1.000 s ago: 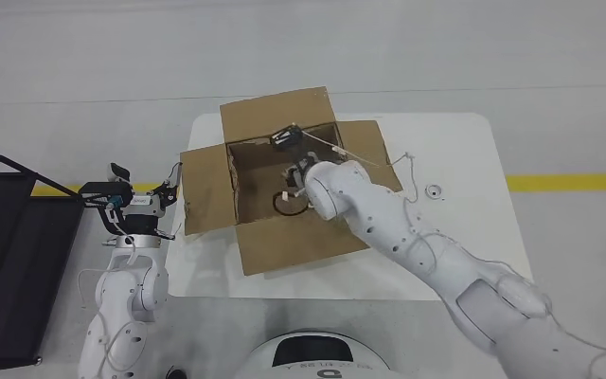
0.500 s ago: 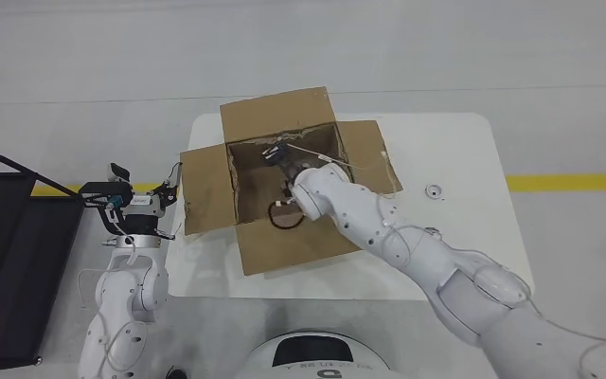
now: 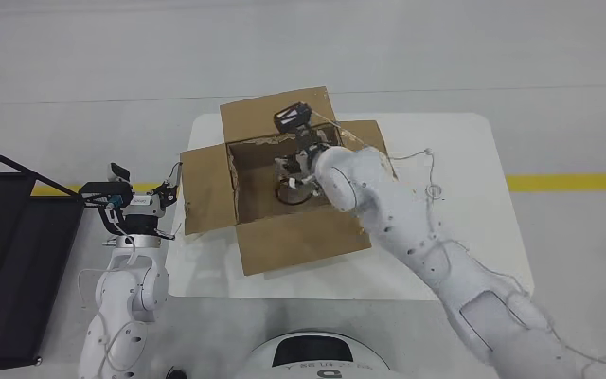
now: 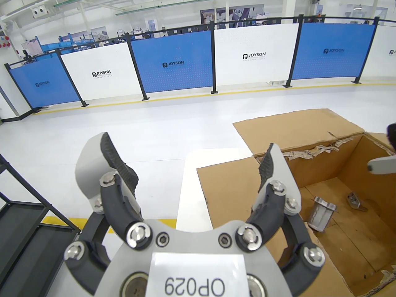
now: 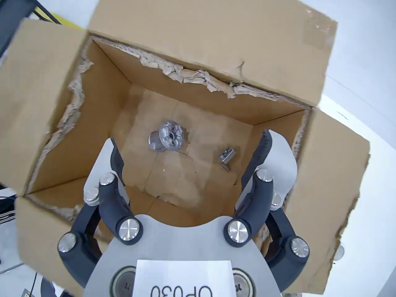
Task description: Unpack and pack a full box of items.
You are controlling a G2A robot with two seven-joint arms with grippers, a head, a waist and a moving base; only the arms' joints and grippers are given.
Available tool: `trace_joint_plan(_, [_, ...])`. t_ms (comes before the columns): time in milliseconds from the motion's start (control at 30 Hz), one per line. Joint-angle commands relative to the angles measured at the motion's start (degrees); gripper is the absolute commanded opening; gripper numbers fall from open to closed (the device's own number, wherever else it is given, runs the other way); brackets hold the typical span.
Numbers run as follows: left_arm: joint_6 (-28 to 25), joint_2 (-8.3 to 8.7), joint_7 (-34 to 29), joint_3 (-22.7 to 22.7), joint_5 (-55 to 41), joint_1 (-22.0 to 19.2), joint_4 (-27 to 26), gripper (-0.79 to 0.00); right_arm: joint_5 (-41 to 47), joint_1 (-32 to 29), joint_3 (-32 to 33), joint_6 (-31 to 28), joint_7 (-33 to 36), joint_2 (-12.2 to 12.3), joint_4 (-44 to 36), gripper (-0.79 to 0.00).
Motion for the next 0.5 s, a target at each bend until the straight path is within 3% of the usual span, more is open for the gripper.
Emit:
trace_joint_plan(0, [0.0,0.0,0.0,0.0,0.0,0.0,0.0,0.0,-1.3,-5.0,6.2,-2.0,0.5,1.6,-8.8,0.0])
trace_joint_plan(233, [0.0,0.0,0.0,0.0,0.0,0.0,0.0,0.0,4.2,-20.3,29.6,-7.0,-1.7,4.9,-27.5,0.0])
trace_joint_plan(400, [0.0,0.0,0.0,0.0,0.0,0.0,0.0,0.0,6.5,-29.4,45.3,-8.9,-2.9,6.1,-30.3,0.0])
trace_joint_plan(467, [0.0,0.0,0.0,0.0,0.0,0.0,0.0,0.0,5.4,-30.6,47.0,-8.9,-2.2,6.3,-30.3,0.0])
